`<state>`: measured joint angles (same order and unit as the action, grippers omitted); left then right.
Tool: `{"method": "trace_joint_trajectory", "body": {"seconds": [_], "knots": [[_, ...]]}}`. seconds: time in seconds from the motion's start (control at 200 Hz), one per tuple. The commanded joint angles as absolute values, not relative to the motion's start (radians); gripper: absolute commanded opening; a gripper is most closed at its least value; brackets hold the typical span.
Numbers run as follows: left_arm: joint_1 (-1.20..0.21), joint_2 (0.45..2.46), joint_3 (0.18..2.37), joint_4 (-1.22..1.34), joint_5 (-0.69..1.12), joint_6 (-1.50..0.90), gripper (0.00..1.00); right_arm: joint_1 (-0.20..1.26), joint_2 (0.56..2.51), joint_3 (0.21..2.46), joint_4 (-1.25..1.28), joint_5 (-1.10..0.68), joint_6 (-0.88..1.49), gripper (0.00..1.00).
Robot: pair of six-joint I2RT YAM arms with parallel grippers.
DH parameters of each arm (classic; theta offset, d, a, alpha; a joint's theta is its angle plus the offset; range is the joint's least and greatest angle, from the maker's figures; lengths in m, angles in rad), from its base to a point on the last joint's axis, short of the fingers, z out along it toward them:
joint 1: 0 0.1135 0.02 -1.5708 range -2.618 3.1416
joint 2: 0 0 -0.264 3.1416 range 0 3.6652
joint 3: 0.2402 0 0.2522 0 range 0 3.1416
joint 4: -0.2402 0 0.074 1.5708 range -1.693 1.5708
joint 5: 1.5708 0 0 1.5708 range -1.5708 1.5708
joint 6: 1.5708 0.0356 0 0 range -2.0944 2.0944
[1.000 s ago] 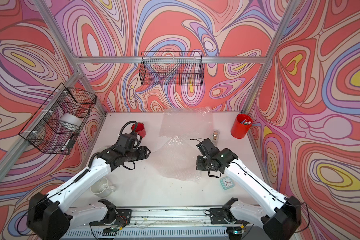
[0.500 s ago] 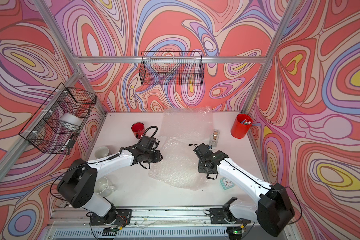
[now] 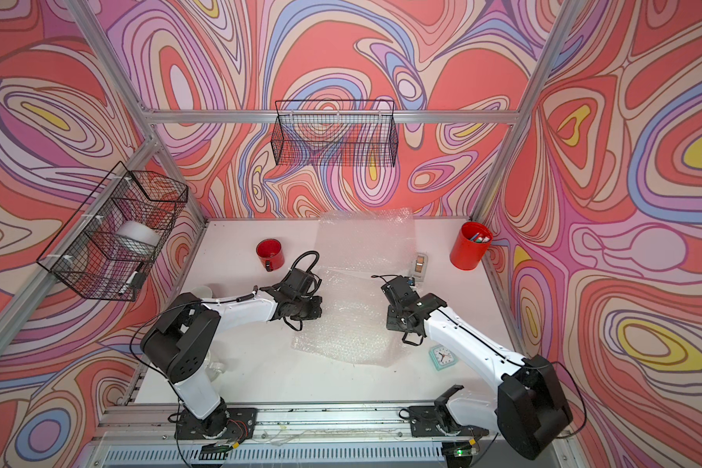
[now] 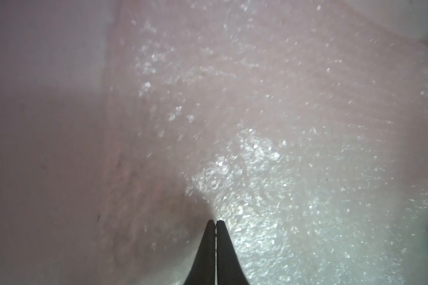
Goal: Wrap mugs in bubble wrap
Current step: Place the bubble wrap at the center of the board.
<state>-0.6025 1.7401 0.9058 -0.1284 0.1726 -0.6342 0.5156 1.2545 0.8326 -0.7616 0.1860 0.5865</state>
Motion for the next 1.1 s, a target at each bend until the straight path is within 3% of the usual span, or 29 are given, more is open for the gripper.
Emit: {"method": "trace_joint_trajectory", "body": {"seconds": [0.0, 0.24, 0.496, 0.566, 0.631, 0.671, 0.761, 0.816, 1.092], "knots": [[-0.603, 1.655, 0.811, -0.161, 0.097, -0.679, 0.08, 0.509, 1.283, 0.834, -0.669, 0.089, 0.49, 0.0], [-0.602, 1.447, 0.629, -0.218, 0.008, -0.743, 0.1, 0.509, 1.348, 0.857, -0.671, 0.021, 0.452, 0.0], [-0.603, 1.404, 0.639, -0.256, -0.006, -0.746, 0.15, 0.508, 1.38, 0.834, -0.713, 0.133, 0.528, 0.0], [-0.603, 1.36, 0.661, -0.289, -0.009, -0.742, 0.22, 0.509, 1.358, 0.851, -0.721, 0.186, 0.534, 0.38], [-0.602, 1.29, 0.695, -0.338, -0.041, -0.731, 0.32, 0.509, 1.323, 0.875, -0.708, 0.222, 0.525, 0.59], [-0.597, 1.245, 0.718, -0.367, -0.068, -0.718, 0.38, 0.51, 1.294, 0.884, -0.656, 0.204, 0.493, 0.67], [-0.54, 1.151, 0.758, -0.407, -0.072, -0.692, 0.52, 0.55, 1.284, 0.906, -0.516, 0.144, 0.421, 0.73], [-0.467, 1.103, 0.765, -0.411, -0.027, -0.684, 0.56, 0.616, 1.327, 0.944, -0.454, 0.157, 0.381, 0.75], [-0.054, 1.001, 0.798, -0.43, 0.264, -0.662, 0.58, 0.75, 1.796, 1.301, -0.175, -0.063, 0.232, 0.77]]}}
